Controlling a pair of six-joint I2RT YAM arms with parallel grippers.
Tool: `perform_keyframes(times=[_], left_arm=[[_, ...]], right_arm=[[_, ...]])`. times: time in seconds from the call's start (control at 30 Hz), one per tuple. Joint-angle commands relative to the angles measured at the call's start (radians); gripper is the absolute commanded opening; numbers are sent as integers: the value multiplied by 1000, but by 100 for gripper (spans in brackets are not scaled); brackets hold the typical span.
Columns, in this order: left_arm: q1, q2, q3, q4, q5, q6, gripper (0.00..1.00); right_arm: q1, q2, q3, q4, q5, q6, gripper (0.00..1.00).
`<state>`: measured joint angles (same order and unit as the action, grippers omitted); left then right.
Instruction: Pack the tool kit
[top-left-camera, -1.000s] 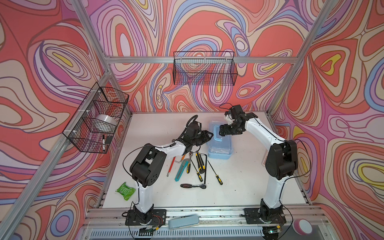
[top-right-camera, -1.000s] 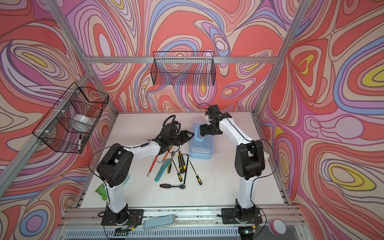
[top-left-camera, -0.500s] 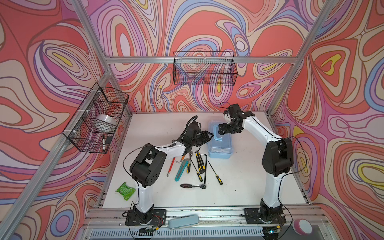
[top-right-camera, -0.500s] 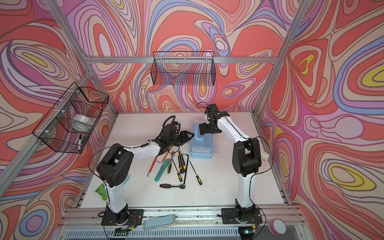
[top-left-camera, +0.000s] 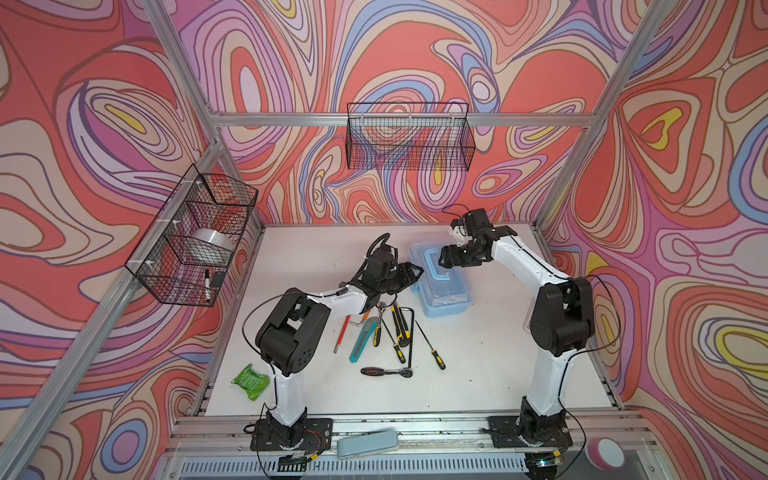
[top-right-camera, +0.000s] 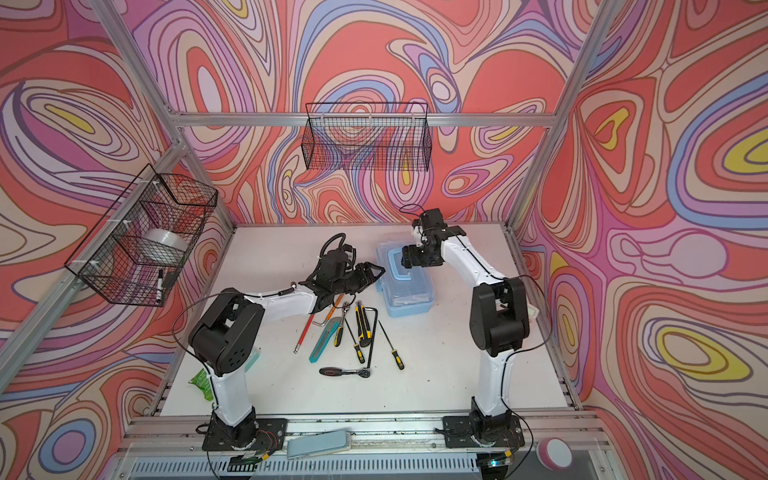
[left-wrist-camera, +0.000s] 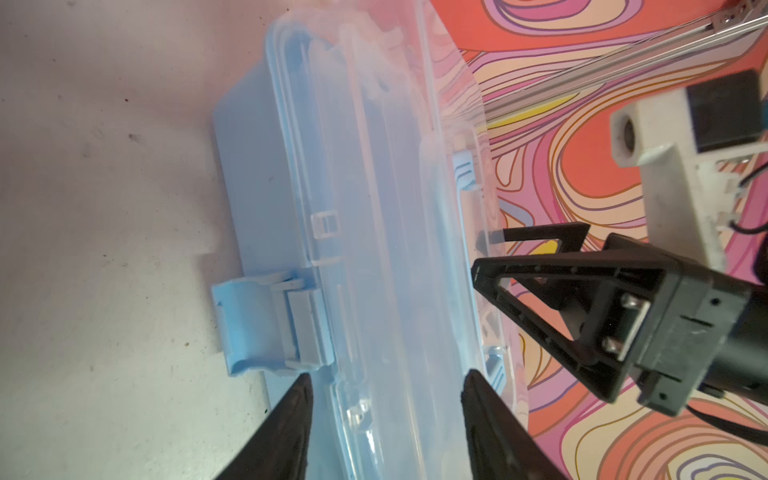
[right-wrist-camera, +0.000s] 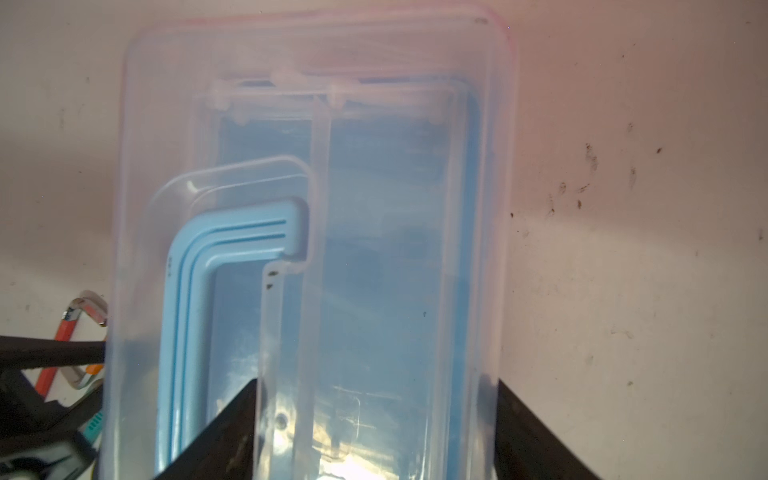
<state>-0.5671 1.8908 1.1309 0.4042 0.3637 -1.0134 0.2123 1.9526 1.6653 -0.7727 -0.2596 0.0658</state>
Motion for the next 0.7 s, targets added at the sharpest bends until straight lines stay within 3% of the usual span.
perform_keyframes(times=[0.0, 0.43, 0.67], left_arm=[[7, -53, -6, 23, 12, 22, 61], [6, -66, -34, 93, 39, 10, 63], [7, -83, -35, 132, 81, 18, 74]], right_arm=[[-20, -21, -78, 2, -231, 30, 48], [-114, -132, -250, 242, -556, 192, 47], [-168, -175, -408, 522, -732, 373, 46]])
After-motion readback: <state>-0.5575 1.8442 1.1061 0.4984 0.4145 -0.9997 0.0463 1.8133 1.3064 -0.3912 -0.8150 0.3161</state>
